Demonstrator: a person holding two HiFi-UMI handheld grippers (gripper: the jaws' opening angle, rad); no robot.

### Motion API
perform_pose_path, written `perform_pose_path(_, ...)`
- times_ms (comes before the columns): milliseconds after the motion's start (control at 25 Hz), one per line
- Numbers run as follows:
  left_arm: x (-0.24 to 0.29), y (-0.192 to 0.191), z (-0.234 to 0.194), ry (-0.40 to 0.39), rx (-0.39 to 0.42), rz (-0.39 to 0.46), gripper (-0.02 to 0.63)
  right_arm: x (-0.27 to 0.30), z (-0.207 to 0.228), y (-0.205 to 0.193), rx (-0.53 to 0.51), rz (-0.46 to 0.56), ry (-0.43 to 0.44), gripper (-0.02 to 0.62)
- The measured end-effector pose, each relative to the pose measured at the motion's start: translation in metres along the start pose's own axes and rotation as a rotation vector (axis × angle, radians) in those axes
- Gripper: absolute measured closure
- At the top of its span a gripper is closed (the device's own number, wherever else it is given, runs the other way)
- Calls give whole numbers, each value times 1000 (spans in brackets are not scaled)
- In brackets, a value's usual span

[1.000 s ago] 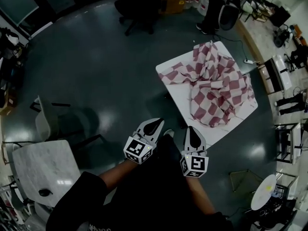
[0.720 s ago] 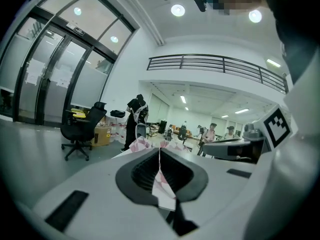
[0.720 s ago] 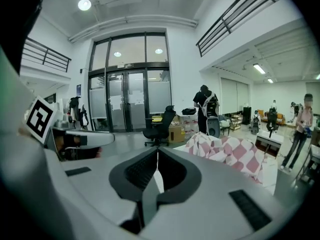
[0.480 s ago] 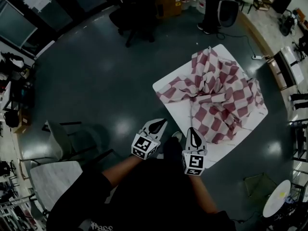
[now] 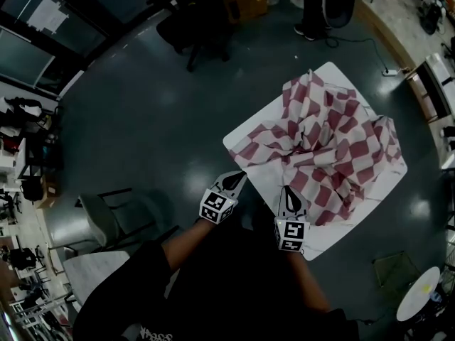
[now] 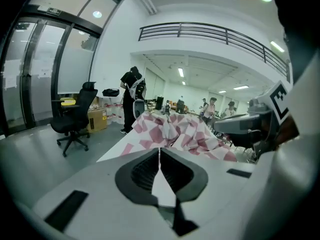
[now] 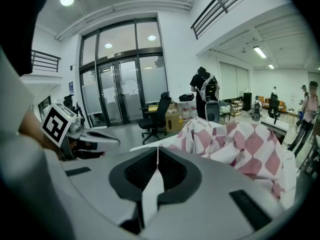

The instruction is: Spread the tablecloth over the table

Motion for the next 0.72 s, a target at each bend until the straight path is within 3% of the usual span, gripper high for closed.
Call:
perform_pose_path(80,15,-9,-6,-19,47,-53,587,6,3,-2,19,-25,-14,577)
perform_pose_path(280,64,-32,-13,-134,302,-171,583,18,13,-13,53,-84,-89,577)
perform_pose_path(440,92,-55,-23,-235,382,-303,469,25,7,-21,77,-127,-145,577)
perform_pose_path(720,131,-87,-34,-356,489,-443,460,24,14,-35,180,-164,-323,577)
Point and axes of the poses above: the fingertips, and each gripper's own axes: x forward along the fingers, z to its right, y out of its top, the point moved 5 cm from there along -x, backward along the fingers, and after that the axes turned 1 degree about -y, right-handed, at the moved point
